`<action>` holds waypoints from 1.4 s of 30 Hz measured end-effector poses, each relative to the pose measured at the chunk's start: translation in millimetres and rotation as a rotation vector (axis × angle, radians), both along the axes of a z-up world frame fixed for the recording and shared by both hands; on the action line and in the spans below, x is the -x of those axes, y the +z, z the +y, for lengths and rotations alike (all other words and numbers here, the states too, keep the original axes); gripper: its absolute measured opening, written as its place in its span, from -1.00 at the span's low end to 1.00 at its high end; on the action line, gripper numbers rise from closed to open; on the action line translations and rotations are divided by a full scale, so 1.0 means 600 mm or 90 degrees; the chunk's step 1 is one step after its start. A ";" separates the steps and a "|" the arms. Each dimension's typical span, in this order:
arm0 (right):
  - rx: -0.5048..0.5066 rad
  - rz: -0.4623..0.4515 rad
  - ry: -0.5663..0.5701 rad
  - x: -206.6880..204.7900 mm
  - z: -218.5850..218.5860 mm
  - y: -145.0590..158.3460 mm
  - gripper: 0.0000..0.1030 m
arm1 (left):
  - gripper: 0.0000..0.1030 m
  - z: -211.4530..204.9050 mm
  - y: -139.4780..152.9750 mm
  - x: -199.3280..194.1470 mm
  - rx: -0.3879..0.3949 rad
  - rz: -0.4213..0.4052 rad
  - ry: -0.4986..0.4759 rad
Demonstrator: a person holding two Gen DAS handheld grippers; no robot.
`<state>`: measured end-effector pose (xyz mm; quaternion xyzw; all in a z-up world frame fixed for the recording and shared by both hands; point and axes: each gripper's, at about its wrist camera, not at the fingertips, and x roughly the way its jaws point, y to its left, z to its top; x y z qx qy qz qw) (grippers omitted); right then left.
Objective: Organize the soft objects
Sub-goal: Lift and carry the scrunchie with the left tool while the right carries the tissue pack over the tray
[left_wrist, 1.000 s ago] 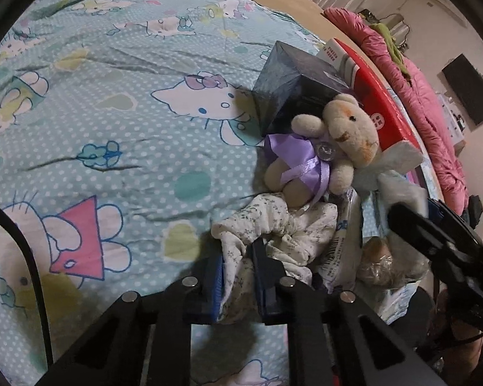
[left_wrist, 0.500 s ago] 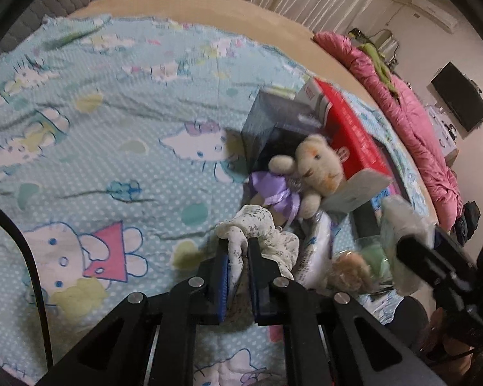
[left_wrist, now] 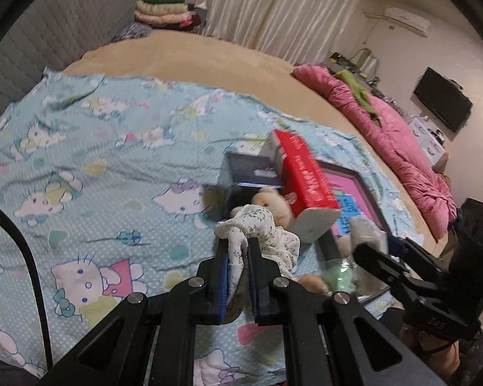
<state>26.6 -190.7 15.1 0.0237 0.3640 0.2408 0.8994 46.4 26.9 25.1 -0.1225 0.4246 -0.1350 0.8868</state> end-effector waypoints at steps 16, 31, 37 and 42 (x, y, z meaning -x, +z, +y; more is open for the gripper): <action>-0.042 -0.065 -0.041 0.023 -0.054 0.051 0.27 | -0.78 -0.058 0.084 0.032 -0.019 -0.058 -0.021; -0.065 -0.110 -0.109 0.034 -0.126 0.083 0.27 | -0.78 -0.138 0.108 0.037 -0.053 -0.068 -0.069; -0.069 -0.120 -0.136 0.040 -0.153 0.090 0.27 | -0.78 -0.166 0.112 0.035 -0.057 -0.068 -0.083; -0.065 -0.130 -0.156 0.044 -0.173 0.094 0.27 | -0.78 -0.188 0.121 0.033 -0.058 -0.073 -0.095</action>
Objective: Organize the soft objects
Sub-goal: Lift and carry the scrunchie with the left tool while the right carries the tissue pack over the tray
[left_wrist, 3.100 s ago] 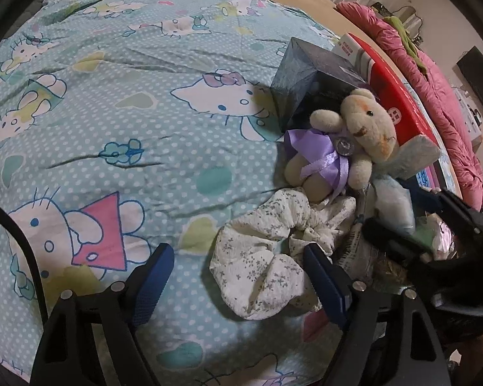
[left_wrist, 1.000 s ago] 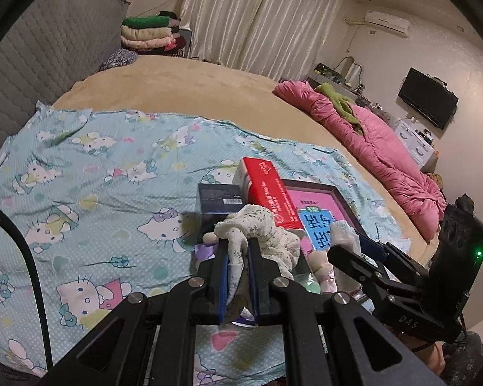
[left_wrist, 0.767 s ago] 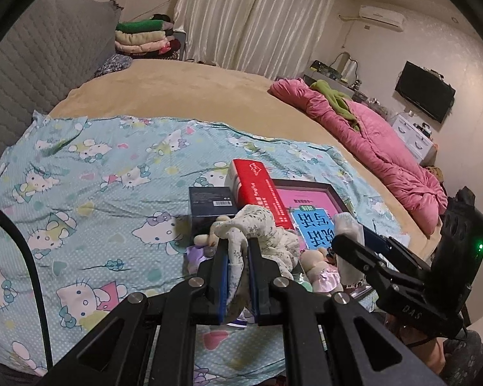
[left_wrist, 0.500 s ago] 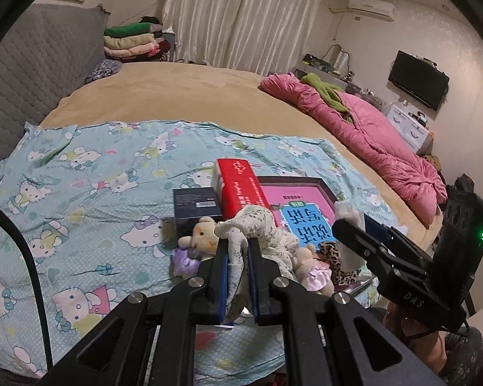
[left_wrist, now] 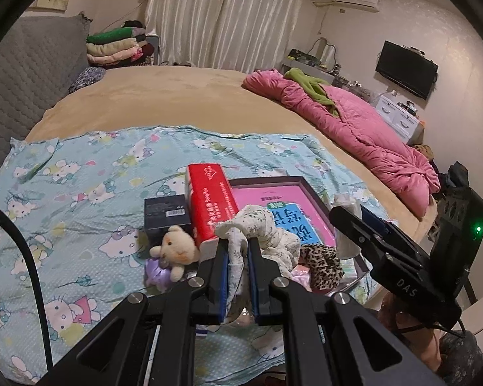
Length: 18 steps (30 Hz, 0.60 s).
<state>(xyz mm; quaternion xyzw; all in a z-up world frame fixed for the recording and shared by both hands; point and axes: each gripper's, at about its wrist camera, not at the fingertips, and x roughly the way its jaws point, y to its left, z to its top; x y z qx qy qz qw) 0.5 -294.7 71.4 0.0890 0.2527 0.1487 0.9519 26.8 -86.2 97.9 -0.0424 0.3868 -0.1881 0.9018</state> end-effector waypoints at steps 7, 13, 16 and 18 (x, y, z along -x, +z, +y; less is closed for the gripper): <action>-0.009 -0.011 -0.036 0.002 -0.032 0.005 0.27 | -0.78 -0.043 0.015 -0.004 -0.004 -0.013 -0.028; -0.029 -0.016 -0.083 0.005 -0.082 0.006 0.27 | -0.78 -0.082 0.017 -0.010 -0.011 -0.015 -0.055; -0.045 -0.012 -0.111 0.007 -0.115 0.002 0.27 | -0.78 -0.100 0.013 -0.013 -0.014 -0.012 -0.066; -0.046 -0.010 -0.130 0.009 -0.131 -0.002 0.27 | -0.78 -0.106 0.011 -0.013 -0.015 -0.010 -0.071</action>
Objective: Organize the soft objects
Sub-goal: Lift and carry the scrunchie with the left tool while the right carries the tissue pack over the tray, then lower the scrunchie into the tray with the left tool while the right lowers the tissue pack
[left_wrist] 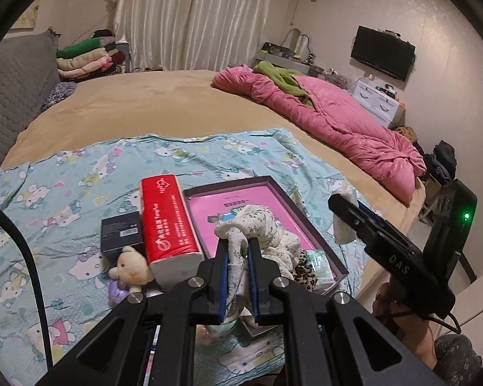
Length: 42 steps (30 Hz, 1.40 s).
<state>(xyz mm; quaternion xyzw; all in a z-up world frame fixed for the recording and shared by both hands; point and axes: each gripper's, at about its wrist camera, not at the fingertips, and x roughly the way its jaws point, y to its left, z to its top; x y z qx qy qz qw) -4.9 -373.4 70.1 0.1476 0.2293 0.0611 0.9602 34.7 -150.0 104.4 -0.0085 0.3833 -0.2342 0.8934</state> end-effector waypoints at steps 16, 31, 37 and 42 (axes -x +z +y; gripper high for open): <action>-0.026 0.022 -0.082 0.008 -0.078 -0.020 0.27 | -0.78 -0.076 -0.063 -0.037 -0.005 0.061 -0.043; -0.014 0.051 -0.128 0.007 -0.110 -0.042 0.27 | -0.78 -0.126 -0.134 -0.057 -0.017 0.118 -0.069; 0.015 0.082 -0.113 -0.008 -0.097 -0.057 0.27 | -0.78 -0.138 -0.160 -0.065 -0.031 0.132 -0.073; 0.044 0.114 -0.101 -0.024 -0.085 -0.077 0.27 | -0.78 -0.141 -0.177 -0.070 -0.041 0.143 -0.071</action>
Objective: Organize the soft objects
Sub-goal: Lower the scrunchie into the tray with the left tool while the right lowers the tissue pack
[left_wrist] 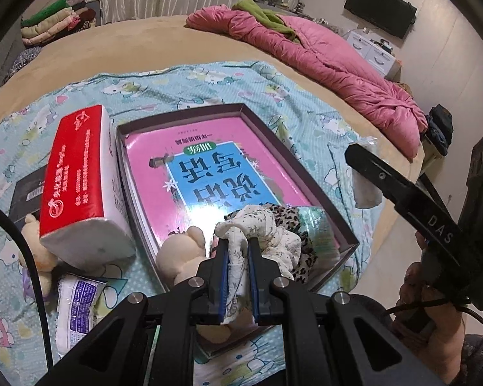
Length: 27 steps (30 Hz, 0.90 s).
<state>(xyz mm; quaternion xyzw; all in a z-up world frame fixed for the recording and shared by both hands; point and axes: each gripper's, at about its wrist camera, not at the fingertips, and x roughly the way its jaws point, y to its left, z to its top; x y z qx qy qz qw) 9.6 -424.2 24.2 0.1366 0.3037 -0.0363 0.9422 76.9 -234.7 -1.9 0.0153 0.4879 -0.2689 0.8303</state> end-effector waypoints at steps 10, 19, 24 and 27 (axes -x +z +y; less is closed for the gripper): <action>0.039 0.056 0.036 -0.033 0.028 -0.042 0.27 | -0.78 -0.005 -0.027 -0.007 -0.006 0.016 0.001; 0.066 0.085 0.046 -0.055 0.040 -0.068 0.27 | -0.78 -0.012 -0.047 -0.005 -0.012 0.030 -0.007; 0.082 0.095 0.042 -0.062 0.041 -0.077 0.27 | -0.78 -0.017 -0.049 -0.004 -0.013 0.032 -0.015; 0.089 0.104 0.038 -0.069 0.041 -0.086 0.27 | -0.78 -0.021 -0.052 -0.004 -0.015 0.034 -0.020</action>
